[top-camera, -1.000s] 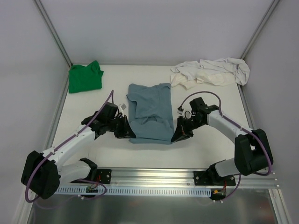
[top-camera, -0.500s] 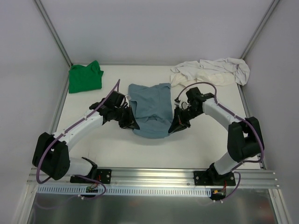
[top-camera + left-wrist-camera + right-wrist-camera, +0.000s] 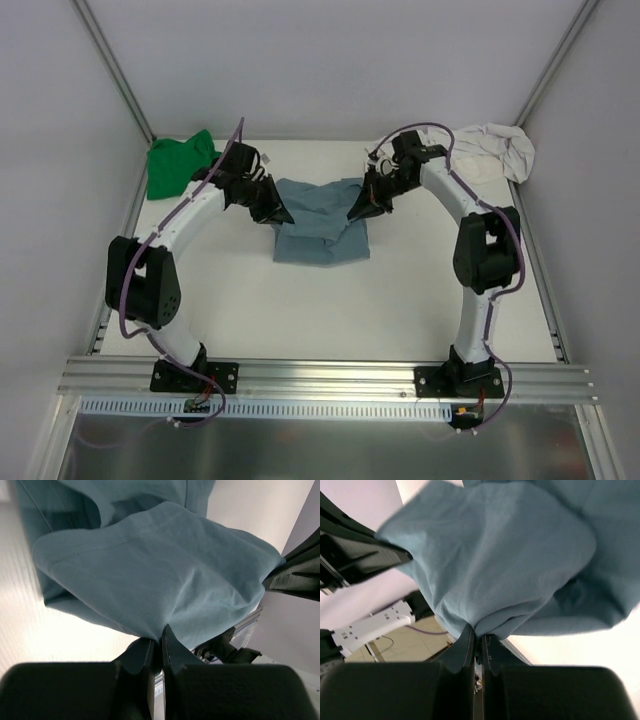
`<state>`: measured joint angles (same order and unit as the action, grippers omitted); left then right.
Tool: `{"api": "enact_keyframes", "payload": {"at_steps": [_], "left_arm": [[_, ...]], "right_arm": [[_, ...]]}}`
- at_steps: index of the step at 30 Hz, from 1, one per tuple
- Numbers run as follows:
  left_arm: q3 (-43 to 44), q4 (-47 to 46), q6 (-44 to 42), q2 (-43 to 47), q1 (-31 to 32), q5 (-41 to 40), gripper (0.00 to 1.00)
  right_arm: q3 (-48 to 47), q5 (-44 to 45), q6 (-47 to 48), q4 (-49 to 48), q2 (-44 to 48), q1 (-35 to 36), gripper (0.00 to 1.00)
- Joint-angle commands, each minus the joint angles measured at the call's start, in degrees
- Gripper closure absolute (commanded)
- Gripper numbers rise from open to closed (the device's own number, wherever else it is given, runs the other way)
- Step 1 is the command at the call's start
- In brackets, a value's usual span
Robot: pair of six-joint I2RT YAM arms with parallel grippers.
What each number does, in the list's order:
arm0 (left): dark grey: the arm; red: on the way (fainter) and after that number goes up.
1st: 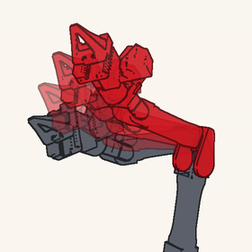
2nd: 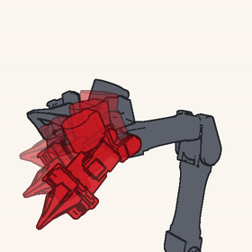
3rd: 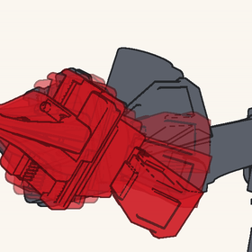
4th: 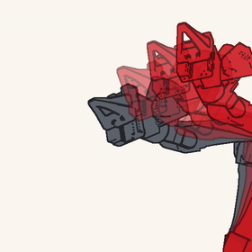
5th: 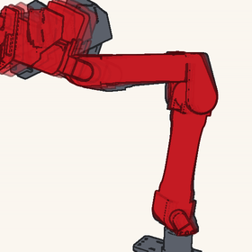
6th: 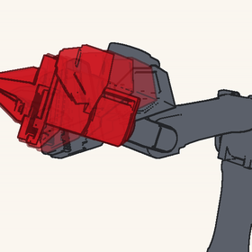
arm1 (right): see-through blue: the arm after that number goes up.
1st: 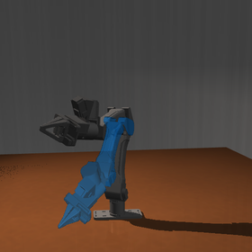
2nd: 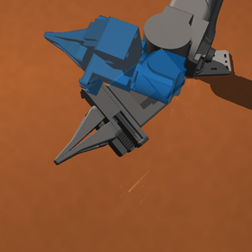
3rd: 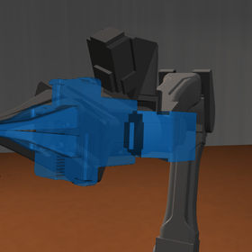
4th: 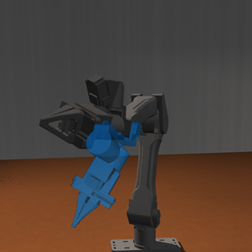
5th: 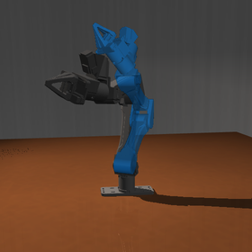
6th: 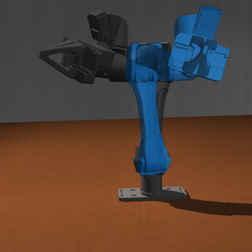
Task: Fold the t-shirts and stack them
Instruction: Grab one side of the 2/3 rectangular tshirt with both arms, then fold the long partially folded tshirt into a neat square
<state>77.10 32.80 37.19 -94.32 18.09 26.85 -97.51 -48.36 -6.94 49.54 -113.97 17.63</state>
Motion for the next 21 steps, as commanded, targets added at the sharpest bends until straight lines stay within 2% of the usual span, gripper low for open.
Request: {"api": "enact_keyframes", "payload": {"at_steps": [1, 6, 12, 13, 14, 15, 16, 17, 18, 21], "left_arm": [[5.9, 2.8, -1.1, -5.2, -1.6, 3.7, 1.0], [15.7, 5.4, -1.5, -16.7, -2.7, 7.4, 1.0], [22.6, 4.7, 0.2, -24.0, -5.0, 10.1, 1.0], [23.4, 4.6, 0.3, -24.8, -5.5, 11.3, 0.95], [24.6, 3.5, 1.0, -26.1, -6.2, 12.0, 0.67], [24.8, 2.7, 1.5, -26.3, -6.8, 12.3, 0.42], [24.9, 1.8, 3.0, -26.5, -8.1, 11.4, 0.04], [23.8, 0.3, 3.4, -25.1, -8.8, 10.5, 0.01], [22.5, -4.4, 3.7, -23.6, -9.4, 9.2, 0.01], [13.1, -14.8, 4.8, -13.8, -10.8, 1.8, 0.01]], "right_arm": [[-8.6, -1.7, -4.6, 0.1, -6.3, -1.3, 1.0], [-21.5, -1.9, -8.6, -0.7, -16.3, -2.9, 1.0], [-25.4, -2.2, -11.7, -4.2, -20.6, -5.1, 1.0], [-25.7, -2.3, -12.8, -5.1, -21.3, -5.3, 1.0], [-25.5, -2.6, -13.7, -9.1, -21.6, -5.9, 0.95], [-25.0, -3.0, -14.9, -12.3, -21.6, -6.2, 0.71], [-24.1, -3.1, -17.4, -16.1, -20.5, -6.5, 0.18], [-21.2, -2.4, -18.2, -20.3, -19.5, -6.6, 0.01], [-19.7, -1.7, -18.9, -27.3, -18.3, -6.6, 0.0], [-21.1, -1.9, -18.9, -29.7, -17.2, -7.0, 0.01]]}}
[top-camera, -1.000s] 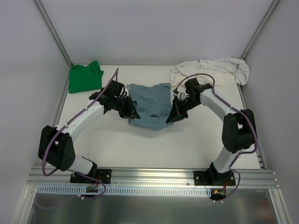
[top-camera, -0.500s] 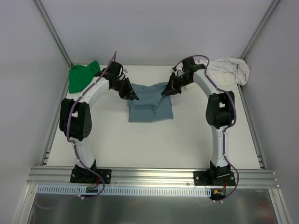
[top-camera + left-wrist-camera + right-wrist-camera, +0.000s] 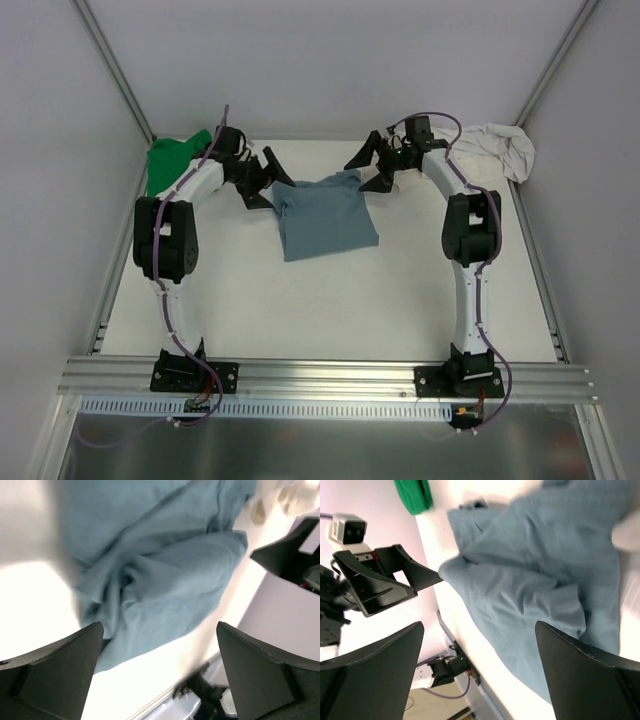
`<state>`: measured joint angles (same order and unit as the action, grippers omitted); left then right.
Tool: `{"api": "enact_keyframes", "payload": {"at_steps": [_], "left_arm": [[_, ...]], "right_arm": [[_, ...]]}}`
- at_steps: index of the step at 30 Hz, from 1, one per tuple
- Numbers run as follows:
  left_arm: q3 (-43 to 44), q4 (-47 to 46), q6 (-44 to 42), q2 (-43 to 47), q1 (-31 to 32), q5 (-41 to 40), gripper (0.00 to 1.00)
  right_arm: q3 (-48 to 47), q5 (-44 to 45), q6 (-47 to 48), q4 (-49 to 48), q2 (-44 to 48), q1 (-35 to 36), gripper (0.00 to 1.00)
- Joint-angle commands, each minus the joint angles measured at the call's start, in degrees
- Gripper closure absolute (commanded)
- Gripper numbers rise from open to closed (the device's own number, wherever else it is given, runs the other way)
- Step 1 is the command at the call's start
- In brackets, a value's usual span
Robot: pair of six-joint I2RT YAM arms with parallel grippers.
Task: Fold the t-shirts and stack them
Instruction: Fold the long partially folded tshirt into a neat square
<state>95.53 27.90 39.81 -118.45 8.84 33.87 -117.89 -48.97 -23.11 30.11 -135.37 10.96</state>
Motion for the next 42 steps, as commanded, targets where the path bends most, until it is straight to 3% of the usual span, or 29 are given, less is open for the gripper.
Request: {"api": "enact_keyframes", "payload": {"at_steps": [1, 3, 11, 16, 22, 28, 31, 34, 38, 42], "left_arm": [[-10.0, -16.6, 2.2, 12.8, -1.5, -8.3, 0.01], [-12.4, -20.3, 2.2, 17.4, -1.7, -8.6, 0.01], [-16.5, -19.5, 6.2, 22.7, 1.8, 0.5, 0.01], [-15.5, -13.9, 5.5, 20.7, 6.6, 1.2, 0.02], [-11.4, -7.8, 2.0, 15.4, 8.8, -1.3, 0.01], [-5.9, -2.3, -3.9, 11.2, 7.8, -6.9, 0.01], [-5.7, -3.5, -5.4, 11.2, 7.1, -10.7, 0.01], [-7.2, -7.0, -9.5, 12.8, 7.0, -14.8, 0.01], [-11.3, -12.9, -18.3, 16.8, 7.2, -16.6, 0.01], [-12.2, -11.8, -33.3, 21.5, 7.4, -16.1, 0.01]], "right_arm": [[-1.0, -1.3, -1.0, -10.1, 5.0, -0.5, 0.01], [0.1, -0.6, 0.5, -8.9, 6.5, -0.6, 0.0], [15.7, -1.1, 3.1, -7.7, 17.2, -0.8, 0.0], [23.1, -1.4, 4.0, -7.5, 21.5, -0.5, 0.0], [20.9, -1.2, 4.7, -5.9, 19.2, 0.2, 0.0], [12.9, -0.1, 5.3, -0.7, 14.2, 0.1, 0.01], [10.1, 1.0, 5.3, -0.2, 12.4, 0.2, 0.01], [7.8, 6.7, 11.6, 3.6, 13.0, 0.5, 0.01], [0.8, 23.1, 26.8, 14.1, 15.2, 2.5, 0.01], [-0.5, 30.3, 34.5, 17.0, 21.1, 3.5, 0.01]]}}
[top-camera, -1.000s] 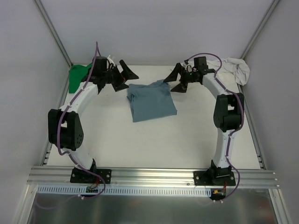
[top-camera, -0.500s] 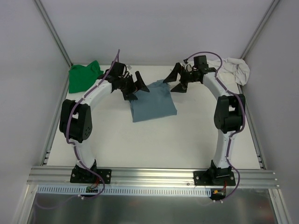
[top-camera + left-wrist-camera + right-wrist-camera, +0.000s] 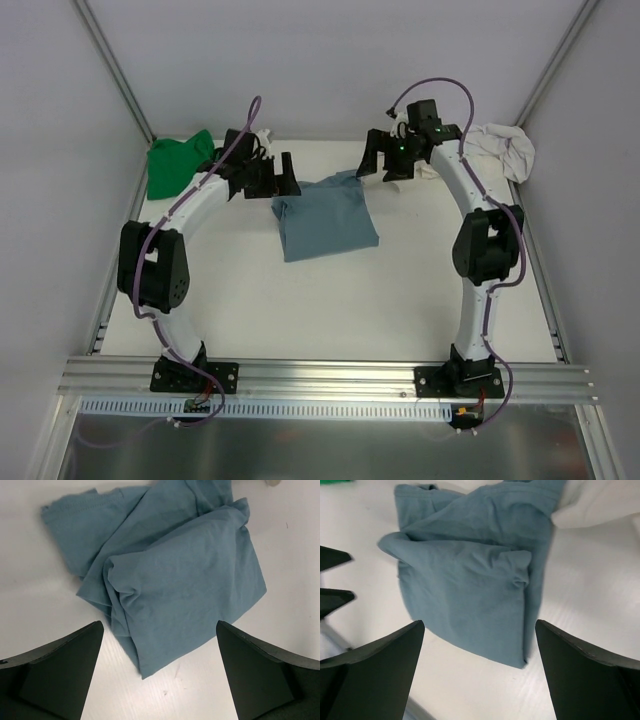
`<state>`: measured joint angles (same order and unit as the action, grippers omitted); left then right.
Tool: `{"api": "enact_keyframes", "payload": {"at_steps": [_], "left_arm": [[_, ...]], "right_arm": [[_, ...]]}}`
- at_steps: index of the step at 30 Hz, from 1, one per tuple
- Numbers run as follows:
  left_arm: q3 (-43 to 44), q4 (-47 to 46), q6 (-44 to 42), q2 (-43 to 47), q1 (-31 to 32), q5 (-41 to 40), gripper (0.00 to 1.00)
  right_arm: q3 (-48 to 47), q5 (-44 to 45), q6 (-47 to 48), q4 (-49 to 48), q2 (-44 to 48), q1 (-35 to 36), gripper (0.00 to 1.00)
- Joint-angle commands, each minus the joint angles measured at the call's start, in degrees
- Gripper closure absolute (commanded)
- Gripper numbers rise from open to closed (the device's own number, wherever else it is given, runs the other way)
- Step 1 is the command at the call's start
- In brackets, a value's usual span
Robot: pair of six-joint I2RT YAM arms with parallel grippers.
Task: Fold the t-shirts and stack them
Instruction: Fold the long partially folded tshirt into a neat square
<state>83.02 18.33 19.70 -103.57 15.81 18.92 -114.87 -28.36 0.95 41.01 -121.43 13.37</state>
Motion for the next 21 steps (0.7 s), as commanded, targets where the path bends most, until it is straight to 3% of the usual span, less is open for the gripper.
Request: {"api": "enact_keyframes", "payload": {"at_steps": [1, 4, 8, 14, 21], "left_arm": [[0.8, -1.2, -14.8, 7.1, 0.4, -1.3, 0.01], [1.4, 0.6, -16.9, 10.3, -1.0, 0.1, 0.01], [2.5, 0.6, -18.5, 12.7, -2.5, 3.1, 0.01], [-0.7, -1.4, -19.2, 17.7, -3.1, 8.6, 0.01], [-10.4, -4.0, -21.5, 24.9, -2.5, 8.4, 0.01]], "right_arm": [[-3.8, 13.5, 12.0, 6.4, 8.5, 1.4, 0.0], [-2.6, 16.9, 15.0, 3.6, 15.3, 2.3, 0.0], [-0.7, 13.6, 17.9, -4.7, 20.6, 2.8, 0.01], [-10.2, 7.9, 18.8, 2.0, 15.7, 4.6, 0.01], [-0.7, 9.6, 25.3, 5.7, 13.1, 5.9, 0.01]]}}
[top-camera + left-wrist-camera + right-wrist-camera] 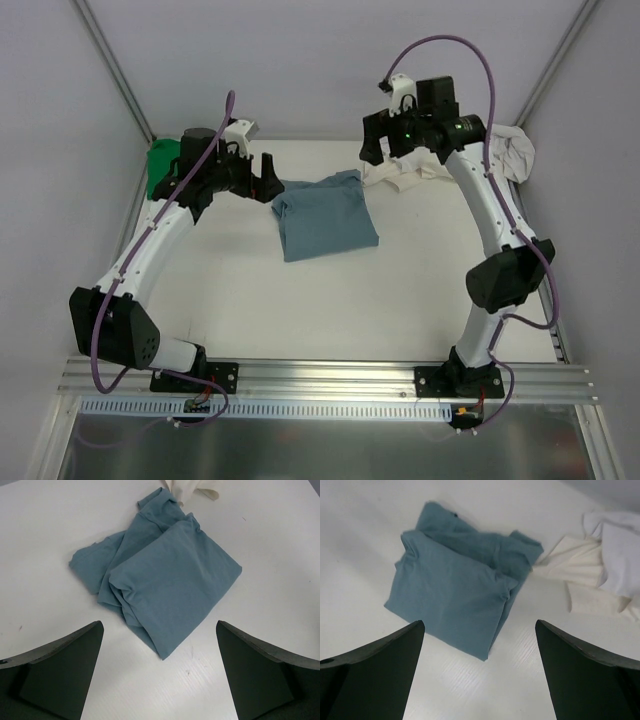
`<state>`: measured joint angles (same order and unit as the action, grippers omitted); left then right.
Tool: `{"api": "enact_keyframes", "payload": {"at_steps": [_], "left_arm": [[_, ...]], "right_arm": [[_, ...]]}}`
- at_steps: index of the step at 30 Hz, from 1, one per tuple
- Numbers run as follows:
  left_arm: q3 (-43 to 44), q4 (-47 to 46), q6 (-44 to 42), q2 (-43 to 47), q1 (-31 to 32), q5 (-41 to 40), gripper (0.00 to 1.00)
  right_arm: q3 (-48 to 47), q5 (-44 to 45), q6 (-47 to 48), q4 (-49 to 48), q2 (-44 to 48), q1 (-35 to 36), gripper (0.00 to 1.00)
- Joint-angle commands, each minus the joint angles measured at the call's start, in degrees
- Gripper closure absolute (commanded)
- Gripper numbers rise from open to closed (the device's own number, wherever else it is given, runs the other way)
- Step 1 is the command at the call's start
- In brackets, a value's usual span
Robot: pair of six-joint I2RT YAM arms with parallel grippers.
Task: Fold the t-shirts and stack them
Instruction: Fold the long partially folded tshirt into a neat square
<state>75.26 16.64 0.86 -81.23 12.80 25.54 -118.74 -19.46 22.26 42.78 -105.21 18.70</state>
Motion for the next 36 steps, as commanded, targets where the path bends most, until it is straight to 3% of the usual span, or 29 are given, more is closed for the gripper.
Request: {"api": "enact_keyframes", "payload": {"at_steps": [1, 15, 30, 36], "left_arm": [[-4.1, -2.4, -2.8, 3.0, 0.7, 1.8, 0.01], [-5.5, -3.2, -1.1, 0.1, 0.7, 1.0, 0.02], [-1.1, -2.3, 1.3, -6.0, 0.7, -0.6, 0.04], [0.5, -4.6, 4.6, -14.7, -0.4, 0.2, 0.06]], "right_arm": [[3.3, 1.1, 4.2, 4.2, -3.9, 0.6, 0.01], [-7.1, -6.9, -4.4, 0.7, -21.2, 1.0, 0.0], [-7.4, -12.7, -10.1, -5.1, -28.0, -3.0, 0.01], [-6.7, -13.3, -11.2, -5.6, -28.6, -2.9, 0.0]]}}
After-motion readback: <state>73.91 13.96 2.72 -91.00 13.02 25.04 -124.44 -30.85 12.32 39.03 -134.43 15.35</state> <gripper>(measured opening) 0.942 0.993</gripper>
